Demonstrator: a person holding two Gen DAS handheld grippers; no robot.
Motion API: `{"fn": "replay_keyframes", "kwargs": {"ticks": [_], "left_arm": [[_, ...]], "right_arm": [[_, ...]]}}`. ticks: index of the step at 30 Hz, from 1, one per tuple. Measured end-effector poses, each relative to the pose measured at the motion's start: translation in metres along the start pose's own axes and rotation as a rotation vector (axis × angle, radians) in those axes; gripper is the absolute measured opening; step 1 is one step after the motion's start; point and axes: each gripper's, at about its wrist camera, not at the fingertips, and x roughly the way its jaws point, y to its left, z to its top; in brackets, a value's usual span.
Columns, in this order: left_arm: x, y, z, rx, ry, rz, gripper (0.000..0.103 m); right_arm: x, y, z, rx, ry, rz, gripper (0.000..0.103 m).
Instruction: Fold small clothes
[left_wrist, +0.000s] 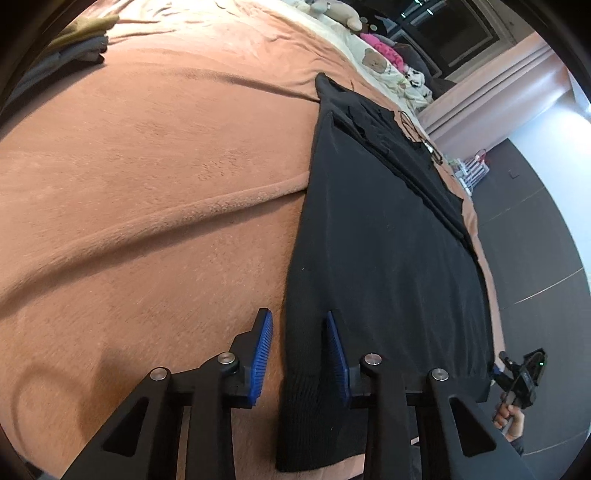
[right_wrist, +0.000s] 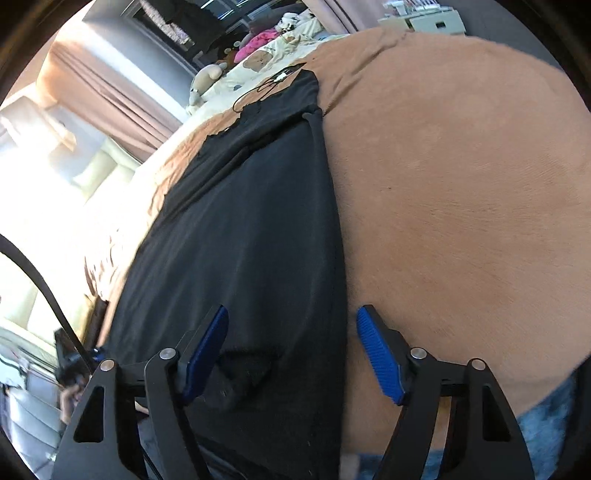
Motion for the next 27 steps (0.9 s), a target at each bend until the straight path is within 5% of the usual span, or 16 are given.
{"fn": "replay_keyframes", "kwargs": {"ticks": [5,14,16,22,27], "left_arm": [[-0.001,0.004,-0.004,-0.017,0.016,-0.037,0.022],[-0.004,0.008,-0.017,-0.057,0.017,-0.077,0.013],[-0.007,0.007,-0.017,-0.069,0.002,-0.064,0.011],[-0.022,0.002,-0.017,-0.066,-0.049,-0.078,0.010],[-0.025,0.005,-0.017,-0.078,-0.053,-0.072,0.010]], "right_arm": [[0.000,0.001,0.001,-0.030,0.036,0.012,0.066],[-0.012,-0.019,-0.002,-0.018,0.097,0.079,0.024],[-0.016,-0.024,0.000,-0.012,0.097,0.087,0.006],[-0.046,-0.041,0.010,0.054,0.008,0.201,0.003],[-0.055,-0.060,0.002,0.085,-0.003,0.170,0.003]]}}
